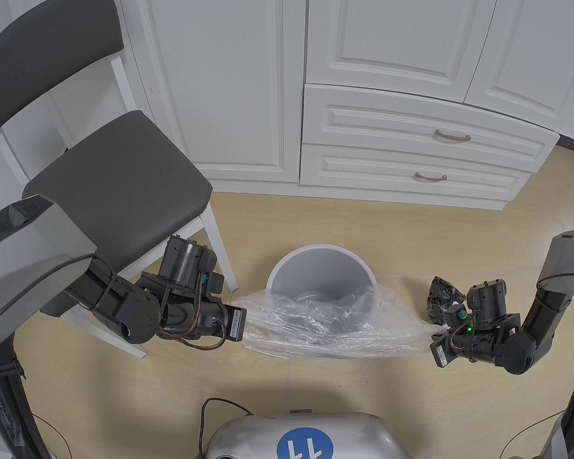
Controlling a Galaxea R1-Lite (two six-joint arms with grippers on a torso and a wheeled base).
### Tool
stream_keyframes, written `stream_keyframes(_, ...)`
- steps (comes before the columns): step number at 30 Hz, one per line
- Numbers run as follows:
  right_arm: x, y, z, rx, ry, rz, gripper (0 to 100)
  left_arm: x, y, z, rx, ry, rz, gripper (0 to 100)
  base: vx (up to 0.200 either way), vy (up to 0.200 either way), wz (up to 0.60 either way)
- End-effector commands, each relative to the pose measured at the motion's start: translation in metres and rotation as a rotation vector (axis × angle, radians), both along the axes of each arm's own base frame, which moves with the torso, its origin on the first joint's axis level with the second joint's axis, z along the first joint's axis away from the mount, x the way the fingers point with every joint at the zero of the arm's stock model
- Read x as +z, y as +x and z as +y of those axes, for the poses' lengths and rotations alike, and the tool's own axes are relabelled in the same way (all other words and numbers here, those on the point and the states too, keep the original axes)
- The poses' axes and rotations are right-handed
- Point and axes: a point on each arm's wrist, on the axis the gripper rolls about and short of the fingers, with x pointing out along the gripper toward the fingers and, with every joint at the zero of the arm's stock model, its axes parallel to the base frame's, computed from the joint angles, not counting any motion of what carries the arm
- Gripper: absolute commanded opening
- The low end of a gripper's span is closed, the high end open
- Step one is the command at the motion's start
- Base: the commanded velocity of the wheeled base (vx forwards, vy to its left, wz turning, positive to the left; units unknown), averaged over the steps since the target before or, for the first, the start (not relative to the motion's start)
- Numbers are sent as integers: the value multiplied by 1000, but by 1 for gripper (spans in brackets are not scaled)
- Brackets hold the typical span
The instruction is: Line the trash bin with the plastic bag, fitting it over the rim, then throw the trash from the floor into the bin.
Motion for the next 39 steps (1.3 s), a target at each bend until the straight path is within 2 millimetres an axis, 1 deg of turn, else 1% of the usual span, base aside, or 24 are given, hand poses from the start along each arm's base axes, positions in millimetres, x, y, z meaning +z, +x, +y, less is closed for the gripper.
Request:
stream_keyframes(1, 9, 4, -1, -8, 3, 3, 0, -8, 0, -2, -7, 12, 17, 0, 0, 0, 0)
stream_keyframes(2, 8, 4, -1, -8, 2, 5, 0, -8, 1, -3, -7, 12, 17, 0, 0, 0, 0)
stream_keyframes(4, -4, 9, 0, -9, -3, 33, 0, -25, 3, -11, -17, 32, 44, 0, 0, 0, 0)
stream_keyframes(7, -18, 15, 2, -10, -7, 60, 0, -39, 6, -20, -28, 47, 62, 0, 0, 0, 0)
stream_keyframes(11, -31, 25, 5, -42, 14, 71, 0, -48, 13, -28, 11, 91, 42, 0, 0, 0, 0)
stream_keyframes(14, -36, 35, 11, -84, 72, 66, 0, -48, 17, -34, 76, 143, -10, 0, 0, 0, 0)
stream_keyframes(15, -36, 35, 12, -87, 78, 65, 0, -48, 18, -35, 82, 146, -13, 0, 0, 0, 0)
stream_keyframes(18, -35, 44, 19, -116, 133, 46, 0, -50, 22, -44, 126, 134, -49, 0, 0, 0, 0)
stream_keyframes(20, -35, 47, 21, -128, 152, 37, 0, -51, 24, -45, 139, 124, -59, 0, 0, 0, 0)
stream_keyframes(22, -30, 53, 27, -152, 206, 8, 0, -55, 30, -50, 165, 111, -82, 0, 0, 0, 0)
stream_keyframes(23, -30, 53, 27, -152, 206, 8, 0, -55, 30, -50, 165, 111, -82, 0, 0, 0, 0)
stream_keyframes(25, -24, 59, 33, -175, 268, -42, 0, -49, 39, -56, 224, 48, -126, 0, 0, 0, 0)
stream_keyframes(27, -22, 60, 34, -178, 275, -54, 0, -48, 40, -57, 236, 34, -135, 0, 0, 0, 0)
stream_keyframes(28, -19, 63, 35, -190, 292, -88, 0, -43, 45, -60, 270, -6, -161, 0, 0, 0, 0)
stream_keyframes(31, -18, 65, 35, -193, 296, -104, 0, -42, 47, -61, 280, -16, -170, 0, 0, 0, 0)
stream_keyframes(32, -14, 68, 35, -202, 304, -144, 0, -41, 49, -61, 293, -21, -184, 0, 0, 0, 0)
stream_keyframes(38, -8, 63, 33, -205, 295, -146, 0, -40, 45, -56, 290, 2, -172, 0, 0, 0, 0)
stream_keyframes(39, -7, 54, 30, -202, 276, -121, 0, -38, 41, -52, 281, 14, -166, 0, 0, 0, 0)
